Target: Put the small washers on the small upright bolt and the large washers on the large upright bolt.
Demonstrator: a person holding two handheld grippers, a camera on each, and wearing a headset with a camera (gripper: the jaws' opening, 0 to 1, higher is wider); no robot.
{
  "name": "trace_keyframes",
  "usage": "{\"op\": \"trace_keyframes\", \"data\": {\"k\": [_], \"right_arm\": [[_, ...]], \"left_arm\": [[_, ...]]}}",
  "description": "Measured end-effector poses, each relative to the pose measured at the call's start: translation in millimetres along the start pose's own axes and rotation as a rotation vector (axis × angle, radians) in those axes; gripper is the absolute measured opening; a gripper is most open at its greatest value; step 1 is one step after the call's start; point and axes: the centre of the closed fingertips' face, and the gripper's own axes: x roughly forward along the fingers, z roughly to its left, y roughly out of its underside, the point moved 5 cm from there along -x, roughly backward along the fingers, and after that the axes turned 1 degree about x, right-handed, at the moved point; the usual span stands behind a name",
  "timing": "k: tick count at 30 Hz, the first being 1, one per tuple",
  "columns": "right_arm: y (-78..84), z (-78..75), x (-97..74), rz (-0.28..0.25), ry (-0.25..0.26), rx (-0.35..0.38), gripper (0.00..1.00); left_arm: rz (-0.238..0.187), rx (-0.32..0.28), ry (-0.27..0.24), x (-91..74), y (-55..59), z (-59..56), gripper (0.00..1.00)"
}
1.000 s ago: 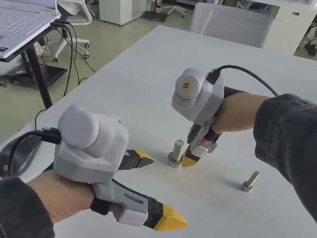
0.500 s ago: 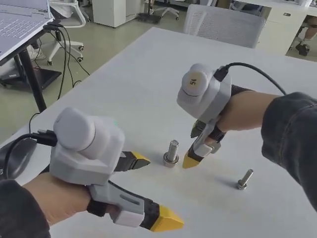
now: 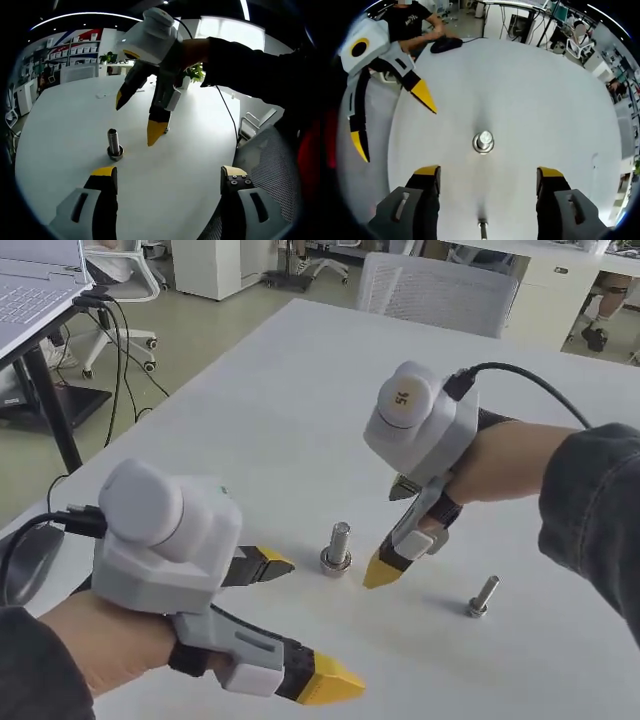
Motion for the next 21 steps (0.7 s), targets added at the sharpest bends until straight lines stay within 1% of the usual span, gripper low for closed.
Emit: {"op": "trace_keyframes", "data": {"k": [6,7,9,12,15,21], "right_arm": [[2.3,-3.9,-2.5,-0.034,0.018,0.025,0.90],[2.5,-4.4,-2.5,-0.036,0.019,0.028,0.93],[3.7,-5.0,-4.0,-0.047,0.024,0.032,0.94],[3.7,-7.5,-8.1,-0.078,0.043,0.047,1.00],[4.0,-9.4,-13.8,-0.109,0.056,0.059,1.00],[7.6,-8.0,-25.9,-0.144,0.081,0.070,1.00]], "left_arm": [[-0.001,0.001,-0.003,-0.1,-0.2,0.5,0.85],[-0.001,0.001,-0.003,-0.1,-0.3,0.6,0.85],[-0.001,0.004,-0.005,0.0,-0.5,0.9,0.85],[-0.001,0.005,-0.004,0.4,-0.6,0.6,0.85],[0.001,0.006,-0.003,0.4,-0.1,0.6,0.85],[-0.001,0.010,-0.002,0.2,-1.5,0.1,0.85]]}}
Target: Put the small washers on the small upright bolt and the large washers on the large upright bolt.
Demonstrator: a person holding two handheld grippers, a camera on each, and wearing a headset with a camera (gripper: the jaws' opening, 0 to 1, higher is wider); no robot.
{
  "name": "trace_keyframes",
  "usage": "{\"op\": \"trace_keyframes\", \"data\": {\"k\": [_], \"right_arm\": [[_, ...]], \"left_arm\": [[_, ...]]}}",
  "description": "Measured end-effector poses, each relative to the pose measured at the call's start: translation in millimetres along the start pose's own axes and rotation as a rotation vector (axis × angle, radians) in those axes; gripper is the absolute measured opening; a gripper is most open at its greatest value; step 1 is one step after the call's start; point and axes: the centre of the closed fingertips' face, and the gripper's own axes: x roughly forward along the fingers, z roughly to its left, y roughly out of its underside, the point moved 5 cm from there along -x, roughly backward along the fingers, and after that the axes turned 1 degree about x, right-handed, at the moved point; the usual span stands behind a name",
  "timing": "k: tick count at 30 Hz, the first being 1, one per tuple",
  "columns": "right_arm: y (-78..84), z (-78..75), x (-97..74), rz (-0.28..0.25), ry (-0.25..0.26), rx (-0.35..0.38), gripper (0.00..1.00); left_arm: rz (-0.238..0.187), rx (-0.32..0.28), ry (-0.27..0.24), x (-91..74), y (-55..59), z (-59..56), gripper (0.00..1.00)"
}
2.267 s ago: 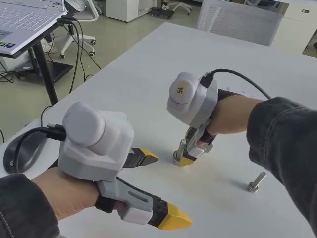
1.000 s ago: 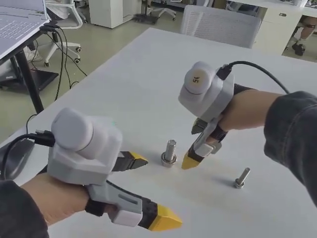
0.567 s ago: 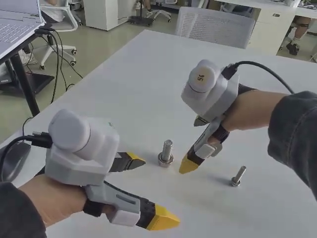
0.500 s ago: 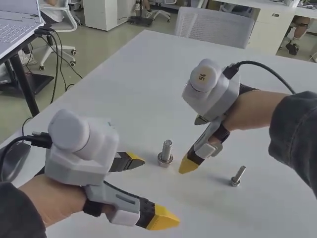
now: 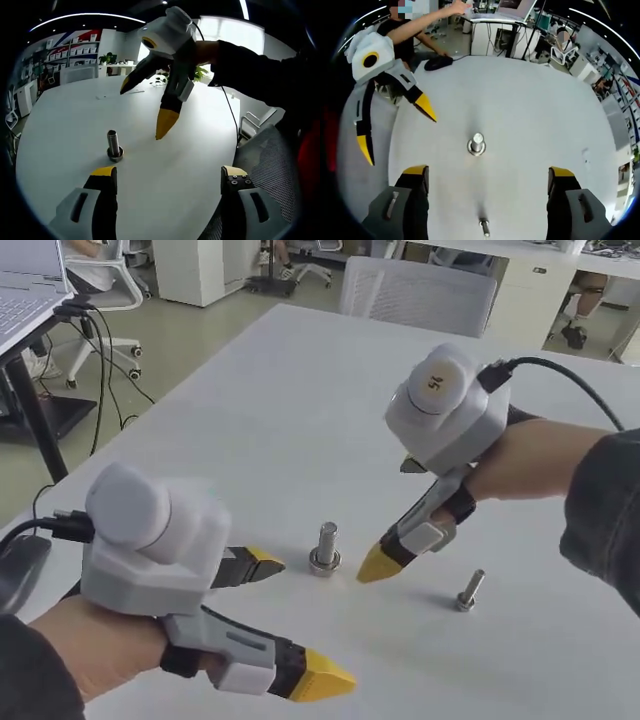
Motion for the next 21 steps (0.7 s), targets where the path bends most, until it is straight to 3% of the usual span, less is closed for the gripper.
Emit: {"op": "trace_keyframes", "data": {"k": [13,21], "right_arm": [[5.3,-3.7,-43.7,-0.130,0.102,0.060,1.00],[25.4,1.4,-69.3,-0.188,0.172,0.123,1.00]], "left_arm": [[-0.008,0.008,0.003,-0.7,-3.6,-1.5,0.85],[-0.011,0.010,0.003,-2.2,-5.7,-1.3,0.85]]}}
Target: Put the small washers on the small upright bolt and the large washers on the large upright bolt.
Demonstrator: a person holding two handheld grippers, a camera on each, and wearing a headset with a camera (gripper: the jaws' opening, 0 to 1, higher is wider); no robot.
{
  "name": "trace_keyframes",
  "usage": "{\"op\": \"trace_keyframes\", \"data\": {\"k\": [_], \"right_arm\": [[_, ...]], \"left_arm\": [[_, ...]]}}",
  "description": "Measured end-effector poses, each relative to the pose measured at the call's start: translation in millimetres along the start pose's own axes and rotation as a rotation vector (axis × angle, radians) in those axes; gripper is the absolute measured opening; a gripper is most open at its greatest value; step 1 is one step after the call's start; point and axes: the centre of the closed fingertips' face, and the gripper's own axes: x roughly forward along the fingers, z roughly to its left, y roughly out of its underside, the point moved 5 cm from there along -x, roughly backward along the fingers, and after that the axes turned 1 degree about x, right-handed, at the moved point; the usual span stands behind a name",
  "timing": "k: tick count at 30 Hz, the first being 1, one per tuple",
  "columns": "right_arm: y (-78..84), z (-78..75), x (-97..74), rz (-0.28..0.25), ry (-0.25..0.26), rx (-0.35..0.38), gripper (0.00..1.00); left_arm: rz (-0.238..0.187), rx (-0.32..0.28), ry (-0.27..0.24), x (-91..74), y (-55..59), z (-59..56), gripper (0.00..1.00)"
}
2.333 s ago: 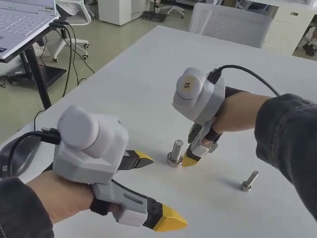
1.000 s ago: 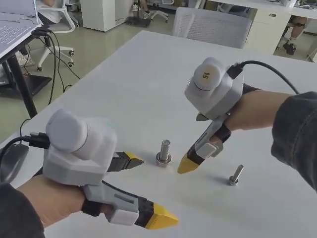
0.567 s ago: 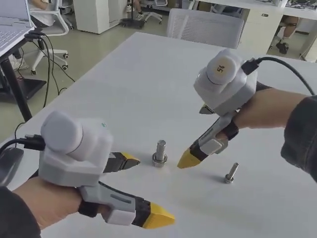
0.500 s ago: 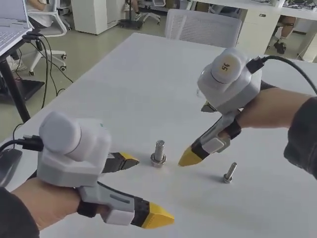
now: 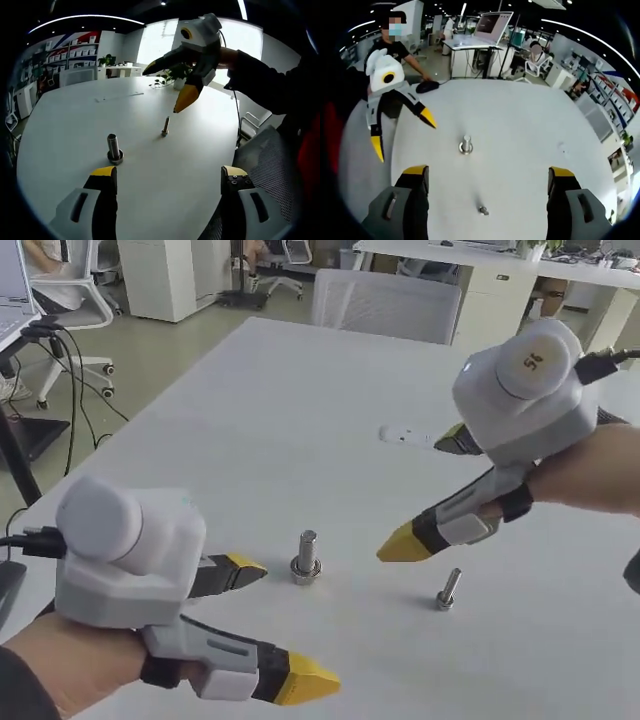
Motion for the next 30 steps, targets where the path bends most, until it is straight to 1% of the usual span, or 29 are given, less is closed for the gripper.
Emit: {"op": "trace_keyframes", "data": {"k": [2,4,7,10,13,17,18,22,25,26,27,28,30], "right_arm": [[4.8,0.6,-7.0,-0.017,0.023,0.017,1.00],[9.3,2.7,-12.2,-0.026,0.028,0.033,1.00],[17.4,4.8,-23.1,-0.045,0.061,0.056,1.00],[22.7,6.2,-32.8,-0.069,0.076,0.080,1.00],[28.1,12.4,-43.6,-0.093,0.106,0.096,1.00],[36.0,22.7,-51.9,-0.120,0.124,0.123,1.00],[41.1,28.4,-55.3,-0.137,0.139,0.136,1.00],[55.6,42.6,-59.2,-0.152,0.147,0.170,1.00],[66.1,50.1,-61.7,-0.155,0.164,0.194,1.00],[70.0,52.6,-62.6,-0.167,0.172,0.221,1.00],[72.4,54.4,-63.0,-0.175,0.177,0.230,1.00],[75.1,55.9,-63.7,-0.189,0.192,0.247,1.00],[77.6,59.8,-64.7,-0.204,0.201,0.258,1.00]], "left_arm": [[-0.001,0.002,0.001,-0.1,-0.7,-0.3,0.85],[-0.001,0.001,0.002,-0.2,-1.1,-0.6,0.85],[0.000,0.004,0.004,-0.7,-2.2,-0.8,0.85],[-0.002,0.007,0.006,-1.2,-3.6,-1.2,0.85],[-0.005,0.010,0.006,-2.0,-5.1,-1.8,0.85],[-0.012,0.013,0.004,-3.8,-7.6,-1.5,0.85],[-0.013,0.013,0.005,-4.3,-8.0,-1.6,0.85],[-0.018,0.016,0.004,-6.5,-9.8,-2.7,0.85],[-0.019,0.019,0.004,-7.3,-10.1,-3.5,0.85],[-0.019,0.021,0.003,-7.7,-10.3,-3.8,0.85],[-0.021,0.022,0.003,-8.5,-10.3,-4.5,0.85],[-0.023,0.022,0.004,-9.2,-10.4,-4.9,0.86],[-0.028,0.024,0.000,-11.6,-10.6,-5.9,0.86]]}}
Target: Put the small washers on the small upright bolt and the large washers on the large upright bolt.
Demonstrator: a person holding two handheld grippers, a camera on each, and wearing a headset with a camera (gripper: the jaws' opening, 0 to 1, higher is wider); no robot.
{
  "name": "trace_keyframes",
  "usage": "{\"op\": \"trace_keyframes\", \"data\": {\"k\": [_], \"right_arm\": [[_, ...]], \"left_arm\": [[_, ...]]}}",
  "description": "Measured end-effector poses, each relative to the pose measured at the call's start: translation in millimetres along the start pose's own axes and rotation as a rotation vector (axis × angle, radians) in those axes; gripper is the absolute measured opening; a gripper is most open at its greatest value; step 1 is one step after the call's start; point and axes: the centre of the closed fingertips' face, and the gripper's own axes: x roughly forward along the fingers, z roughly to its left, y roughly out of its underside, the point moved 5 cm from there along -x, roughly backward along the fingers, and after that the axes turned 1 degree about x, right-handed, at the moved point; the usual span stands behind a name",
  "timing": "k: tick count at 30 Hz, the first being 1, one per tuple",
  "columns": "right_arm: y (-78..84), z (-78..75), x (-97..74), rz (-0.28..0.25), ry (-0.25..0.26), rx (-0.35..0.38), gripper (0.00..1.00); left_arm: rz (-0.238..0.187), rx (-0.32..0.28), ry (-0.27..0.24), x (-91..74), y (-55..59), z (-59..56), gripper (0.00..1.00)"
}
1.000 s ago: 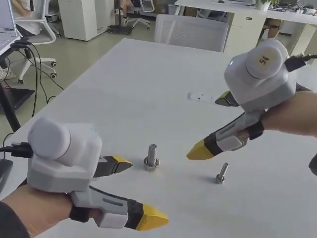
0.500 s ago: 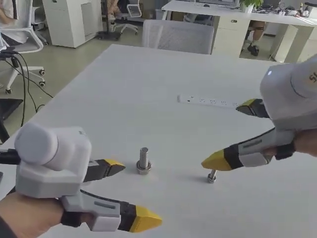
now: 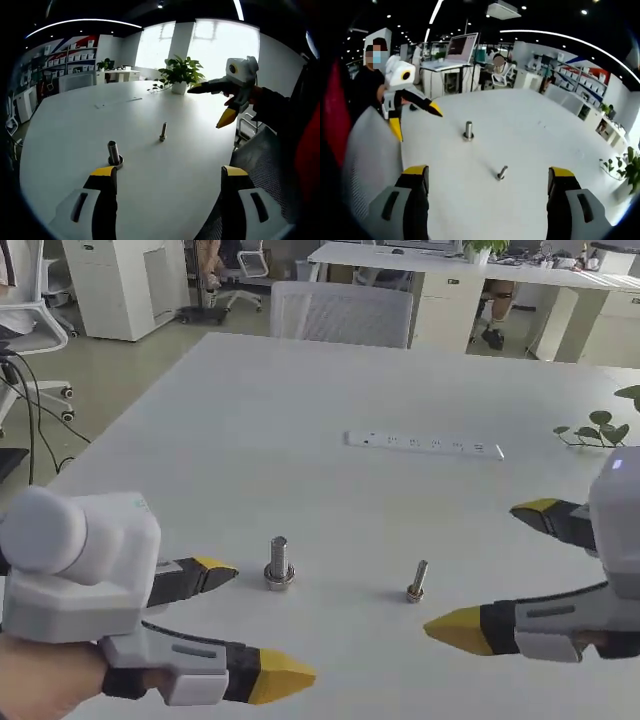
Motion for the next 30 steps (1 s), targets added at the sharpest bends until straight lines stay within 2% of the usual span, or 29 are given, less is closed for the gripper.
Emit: {"op": "trace_keyframes", "data": {"k": [3,6,10,13,19,30], "right_arm": [[3.2,3.6,-1.6,-0.039,0.030,0.030,1.00],[9.5,10.0,-1.0,-0.045,0.039,0.041,1.00],[25.8,16.4,3.5,-0.007,0.026,0.059,1.00],[33.6,16.0,6.2,-0.004,0.027,0.087,1.00],[38.1,15.2,8.1,-0.038,0.045,0.106,1.00],[42.2,17.6,8.7,-0.030,0.029,0.106,1.00]], "left_arm": [[-0.007,-0.002,-0.005,-3.3,0.5,-0.6,0.86],[-0.010,-0.005,-0.012,-6.5,2.1,-1.0,0.86],[-0.008,-0.008,-0.016,-9.3,6.0,-1.9,0.86],[-0.007,-0.015,-0.022,-10.1,8.4,-0.5,0.86],[-0.004,-0.027,-0.024,-10.2,10.6,1.2,0.86],[0.005,-0.038,-0.033,-9.0,12.6,1.8,0.86]]}}
